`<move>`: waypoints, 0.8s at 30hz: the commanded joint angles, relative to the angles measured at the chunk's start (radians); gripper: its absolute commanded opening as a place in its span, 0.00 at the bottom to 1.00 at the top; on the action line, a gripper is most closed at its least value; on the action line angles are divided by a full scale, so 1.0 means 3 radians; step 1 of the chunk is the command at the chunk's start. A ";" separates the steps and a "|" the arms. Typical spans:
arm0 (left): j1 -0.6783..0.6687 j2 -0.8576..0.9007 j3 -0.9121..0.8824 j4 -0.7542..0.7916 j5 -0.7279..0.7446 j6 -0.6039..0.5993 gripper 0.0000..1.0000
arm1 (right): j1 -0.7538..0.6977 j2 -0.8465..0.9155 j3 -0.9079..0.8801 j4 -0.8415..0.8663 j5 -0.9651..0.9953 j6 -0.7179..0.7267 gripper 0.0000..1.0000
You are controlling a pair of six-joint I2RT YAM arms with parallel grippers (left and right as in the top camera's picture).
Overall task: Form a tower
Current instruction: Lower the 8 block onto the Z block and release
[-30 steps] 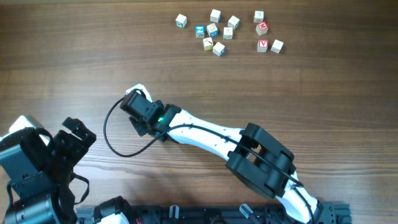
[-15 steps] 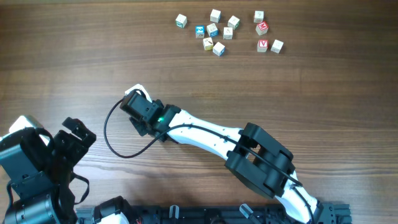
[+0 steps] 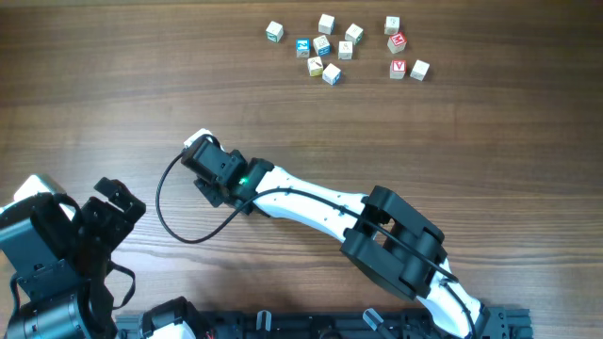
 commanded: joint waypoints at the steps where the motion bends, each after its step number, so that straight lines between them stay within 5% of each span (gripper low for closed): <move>1: 0.0024 0.0006 0.0069 0.0017 0.0048 0.0066 1.00 | -0.0014 0.0088 -0.0022 0.0020 0.0117 0.0075 0.19; 13: 0.0024 0.0006 0.0069 0.0066 0.0024 0.0128 1.00 | -0.0013 0.0086 -0.0022 0.0032 0.0416 0.1156 0.15; 24: 0.0024 0.0006 0.0069 0.0167 0.0023 0.0140 1.00 | 0.0178 0.0086 -0.0017 -0.0041 0.0884 0.1366 0.14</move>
